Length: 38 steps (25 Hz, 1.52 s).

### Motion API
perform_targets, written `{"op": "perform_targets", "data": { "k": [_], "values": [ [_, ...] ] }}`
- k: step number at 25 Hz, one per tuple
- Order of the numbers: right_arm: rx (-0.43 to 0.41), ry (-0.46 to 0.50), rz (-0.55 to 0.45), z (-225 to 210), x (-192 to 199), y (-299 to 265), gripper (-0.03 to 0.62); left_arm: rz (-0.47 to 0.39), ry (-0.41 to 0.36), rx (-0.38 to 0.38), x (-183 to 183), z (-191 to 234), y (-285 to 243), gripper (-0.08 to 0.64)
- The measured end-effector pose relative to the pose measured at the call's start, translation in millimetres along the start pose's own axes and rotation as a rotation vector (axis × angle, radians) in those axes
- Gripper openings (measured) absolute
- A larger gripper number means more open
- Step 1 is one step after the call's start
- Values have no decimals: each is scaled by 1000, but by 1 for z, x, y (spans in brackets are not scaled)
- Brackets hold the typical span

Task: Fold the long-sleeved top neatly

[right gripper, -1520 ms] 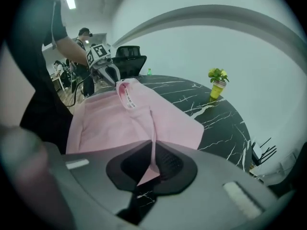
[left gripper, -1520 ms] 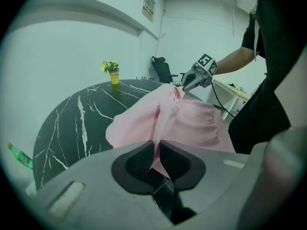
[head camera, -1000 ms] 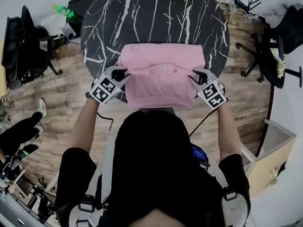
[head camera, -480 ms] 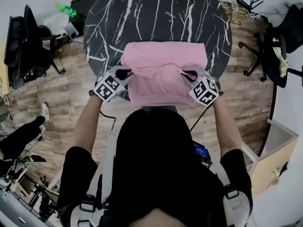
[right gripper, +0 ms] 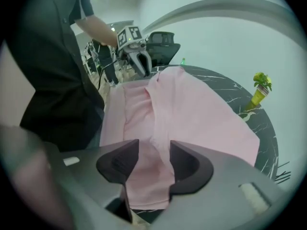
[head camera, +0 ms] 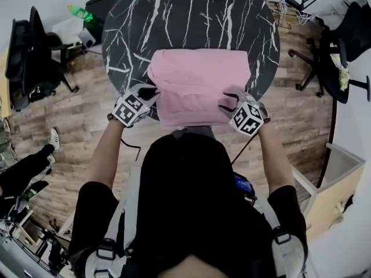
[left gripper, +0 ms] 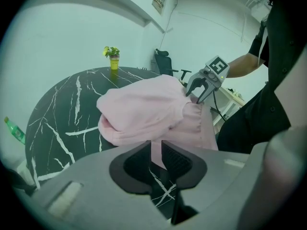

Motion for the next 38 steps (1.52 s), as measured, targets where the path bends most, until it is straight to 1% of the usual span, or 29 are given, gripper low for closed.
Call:
{"op": "perform_targets", "data": {
  "k": [1, 3, 7, 10, 12, 13, 14, 15, 16, 18, 21, 22, 24, 26, 28, 31, 33, 34, 37, 38],
  "values": [
    [4, -29, -25, -3, -3, 6, 202, -12, 2, -3, -3, 0, 3, 75],
    [41, -77, -82, -19, -12, 21, 201, -44, 0, -25, -15, 8, 10, 81],
    [167, -151, -176, -74, -27, 50, 195, -120, 0, -77, -49, 33, 24, 117],
    [269, -223, -186, -126, -26, 62, 193, -140, -8, -105, -78, 60, 26, 143],
    [293, -266, -175, -156, -20, 63, 195, -127, -12, -113, -95, 79, 21, 161],
    [290, -282, -169, -168, -17, 62, 196, -115, -11, -108, -102, 88, 17, 183],
    [281, -292, -161, -178, -16, 60, 213, -102, -13, -98, -108, 96, 13, 196],
    [268, -297, -155, -185, -15, 58, 229, -86, -22, -82, -113, 102, 9, 198],
    [250, -296, -152, -191, -16, 55, 233, -68, -36, -58, -118, 106, 4, 223],
    [192, -298, -147, -197, -18, 47, 261, -25, -70, 6, -123, 110, -6, 238],
    [80, -329, -129, -200, -16, 31, 264, 42, -93, 110, -117, 110, -21, 242],
    [44, -346, -127, -201, -14, 26, 259, 54, -83, 141, -113, 111, -24, 223],
    [-27, -388, -137, -200, -10, 21, 221, 53, -35, 200, -105, 112, -28, 184],
    [-79, -419, -156, -200, -6, 19, 147, 25, 21, 239, -101, 113, -28, 141],
    [-95, -422, -168, -200, -3, 19, 101, -2, 55, 249, -99, 115, -26, 124],
    [-85, -393, -167, -198, -2, 20, 58, -15, 68, 238, -96, 117, -21, 95],
    [-68, -361, -163, -197, -5, 23, 54, -21, 59, 210, -95, 121, -12, 63],
    [-57, -347, -164, -197, -6, 25, 52, -26, 55, 190, -95, 123, -6, 20],
    [-19, -316, -168, -200, -10, 33, 52, -38, 51, 134, -93, 130, 8, 11],
    [-4, -303, -166, -201, -11, 34, 62, -38, 45, 116, -94, 132, 11, 11]
  ]
}}
Point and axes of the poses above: the fingertips, and each gripper's own axes: y backward along the fingers, z to its left, x out of its underside, the point moved 4 cm from there along y, backward along the fingers, and after that the axes turned 4 degrees about z, right-handed, at the moved point
